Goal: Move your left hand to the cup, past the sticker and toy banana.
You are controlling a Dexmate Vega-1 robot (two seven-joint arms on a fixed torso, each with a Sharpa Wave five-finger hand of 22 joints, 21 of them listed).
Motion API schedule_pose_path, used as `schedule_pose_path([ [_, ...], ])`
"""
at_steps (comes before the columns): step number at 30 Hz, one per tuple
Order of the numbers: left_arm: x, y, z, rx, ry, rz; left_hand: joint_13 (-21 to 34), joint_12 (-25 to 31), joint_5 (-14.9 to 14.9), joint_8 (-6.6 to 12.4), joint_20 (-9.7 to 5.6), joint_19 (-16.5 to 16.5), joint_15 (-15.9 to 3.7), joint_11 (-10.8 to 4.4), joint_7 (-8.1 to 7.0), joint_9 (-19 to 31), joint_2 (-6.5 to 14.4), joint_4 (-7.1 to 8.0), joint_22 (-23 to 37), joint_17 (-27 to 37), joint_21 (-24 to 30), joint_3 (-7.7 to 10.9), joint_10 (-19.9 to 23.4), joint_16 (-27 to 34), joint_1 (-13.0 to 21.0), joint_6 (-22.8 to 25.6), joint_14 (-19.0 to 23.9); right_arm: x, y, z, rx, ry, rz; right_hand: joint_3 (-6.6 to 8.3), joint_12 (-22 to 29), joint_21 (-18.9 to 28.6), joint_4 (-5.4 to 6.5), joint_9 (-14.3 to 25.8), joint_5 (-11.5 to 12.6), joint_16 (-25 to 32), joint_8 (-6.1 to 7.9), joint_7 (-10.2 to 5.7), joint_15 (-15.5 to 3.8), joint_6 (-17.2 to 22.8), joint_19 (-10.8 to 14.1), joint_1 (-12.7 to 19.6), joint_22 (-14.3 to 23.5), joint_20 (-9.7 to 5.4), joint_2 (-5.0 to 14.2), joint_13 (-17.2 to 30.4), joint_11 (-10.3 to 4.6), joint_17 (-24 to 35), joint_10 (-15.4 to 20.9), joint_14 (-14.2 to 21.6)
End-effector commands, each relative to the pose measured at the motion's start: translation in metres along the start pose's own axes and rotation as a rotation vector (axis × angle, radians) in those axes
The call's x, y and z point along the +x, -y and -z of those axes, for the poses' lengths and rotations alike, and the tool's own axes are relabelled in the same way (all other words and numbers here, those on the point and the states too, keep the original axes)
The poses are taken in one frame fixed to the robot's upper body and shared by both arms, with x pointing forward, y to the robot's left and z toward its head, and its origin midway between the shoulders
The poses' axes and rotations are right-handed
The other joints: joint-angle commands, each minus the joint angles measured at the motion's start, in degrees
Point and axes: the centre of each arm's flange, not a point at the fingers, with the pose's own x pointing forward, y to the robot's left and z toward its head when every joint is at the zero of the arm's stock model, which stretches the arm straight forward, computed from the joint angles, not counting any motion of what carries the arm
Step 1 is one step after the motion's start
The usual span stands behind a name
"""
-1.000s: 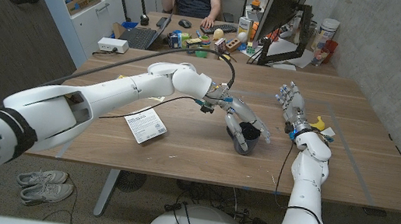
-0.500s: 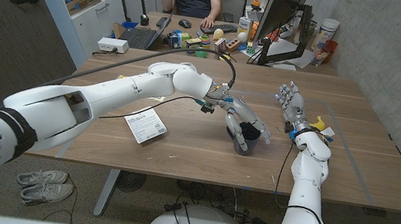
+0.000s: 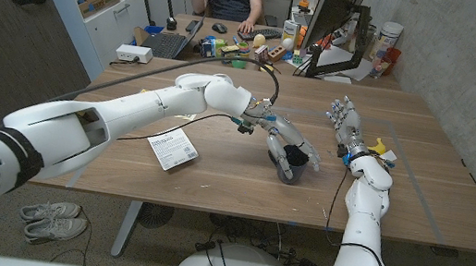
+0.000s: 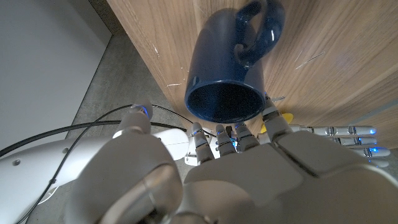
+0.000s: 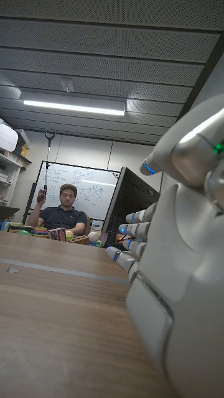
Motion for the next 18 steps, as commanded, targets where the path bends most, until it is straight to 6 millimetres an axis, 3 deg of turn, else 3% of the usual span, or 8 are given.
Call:
schedule_pose_path([
  [1, -0.0031, 0.0006, 0.0011, 0.002, 0.003, -0.002, 0.29, 0.28, -0.22, 0.36, 0.04, 0.62, -0.37, -0.03, -0.13, 0.1, 0.0, 0.14, 0.11, 0.1, -0.01, -0.02, 0.3, 0.32, 0.82, 0.39, -0.11, 0.0021, -0.004, 0.0008, -0.002, -0.002, -0.004, -0.15, 0.33, -0.16, 0.01, 0.11, 0.25, 0.11, 0.0, 0.29, 0.21, 0.21, -0.51, -0.44, 0.32, -0.45, 4.1, 0.16, -0.17, 0.29, 0.14, -0.36],
  [18, -0.0055, 0.0006, 0.0035, 0.015, 0.006, -0.009, 0.3, 0.21, -0.32, 0.43, -0.07, 0.64, -0.63, -0.04, -0.14, 0.09, 0.01, 0.26, 0.11, 0.11, -0.1, -0.15, 0.23, 0.27, 1.03, 0.73, -0.26, 0.0029, -0.0061, 0.0005, -0.006, -0.002, 0.001, -0.35, 0.35, -0.42, 0.02, 0.11, 0.22, 0.08, -0.01, 0.33, 0.28, 0.2, -0.53, -0.46, 0.32, -0.4, 4.13, 0.17, -0.21, 0.29, 0.19, -0.36],
])
